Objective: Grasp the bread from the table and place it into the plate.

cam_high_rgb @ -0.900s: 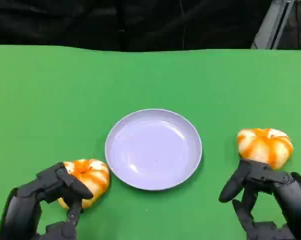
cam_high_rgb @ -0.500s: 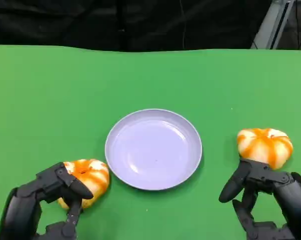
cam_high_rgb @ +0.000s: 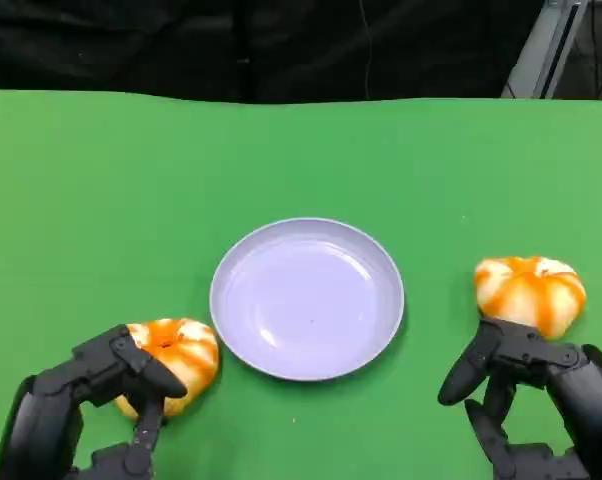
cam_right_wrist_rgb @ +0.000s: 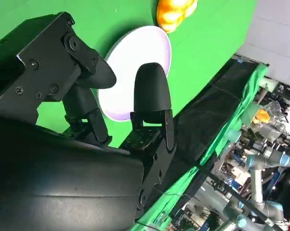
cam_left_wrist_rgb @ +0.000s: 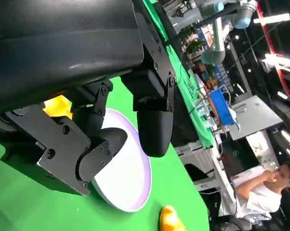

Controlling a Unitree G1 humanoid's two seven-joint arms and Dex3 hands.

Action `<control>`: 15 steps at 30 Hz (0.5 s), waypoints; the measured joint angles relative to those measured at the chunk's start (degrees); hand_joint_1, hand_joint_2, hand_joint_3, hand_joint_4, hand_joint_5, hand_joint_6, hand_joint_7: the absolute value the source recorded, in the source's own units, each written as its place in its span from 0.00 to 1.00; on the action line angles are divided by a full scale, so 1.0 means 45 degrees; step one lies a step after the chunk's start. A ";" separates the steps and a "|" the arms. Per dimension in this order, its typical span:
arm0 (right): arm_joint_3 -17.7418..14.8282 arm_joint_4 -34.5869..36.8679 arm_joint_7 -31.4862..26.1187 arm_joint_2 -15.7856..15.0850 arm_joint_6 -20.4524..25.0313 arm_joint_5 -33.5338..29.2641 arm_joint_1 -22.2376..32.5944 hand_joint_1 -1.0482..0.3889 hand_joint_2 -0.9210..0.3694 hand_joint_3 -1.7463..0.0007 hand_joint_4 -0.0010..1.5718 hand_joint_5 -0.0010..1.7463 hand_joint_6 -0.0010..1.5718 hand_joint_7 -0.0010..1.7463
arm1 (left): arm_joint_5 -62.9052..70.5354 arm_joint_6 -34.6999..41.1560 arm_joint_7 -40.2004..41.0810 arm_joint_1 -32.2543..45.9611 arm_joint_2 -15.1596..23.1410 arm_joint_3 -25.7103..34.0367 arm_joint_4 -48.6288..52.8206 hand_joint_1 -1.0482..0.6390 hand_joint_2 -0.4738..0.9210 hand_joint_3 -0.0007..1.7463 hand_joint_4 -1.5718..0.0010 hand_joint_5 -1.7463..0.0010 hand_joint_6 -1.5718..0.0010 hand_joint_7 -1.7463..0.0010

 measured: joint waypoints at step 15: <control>0.0008 -0.0046 0.0040 0.0000 -0.0009 0.0069 0.0032 0.75 0.45 0.26 0.51 0.95 0.48 0.78 | 0.4994 0.1946 0.1774 0.0094 0.0166 0.0180 -0.1225 0.38 0.99 0.02 0.77 0.76 0.73 1.00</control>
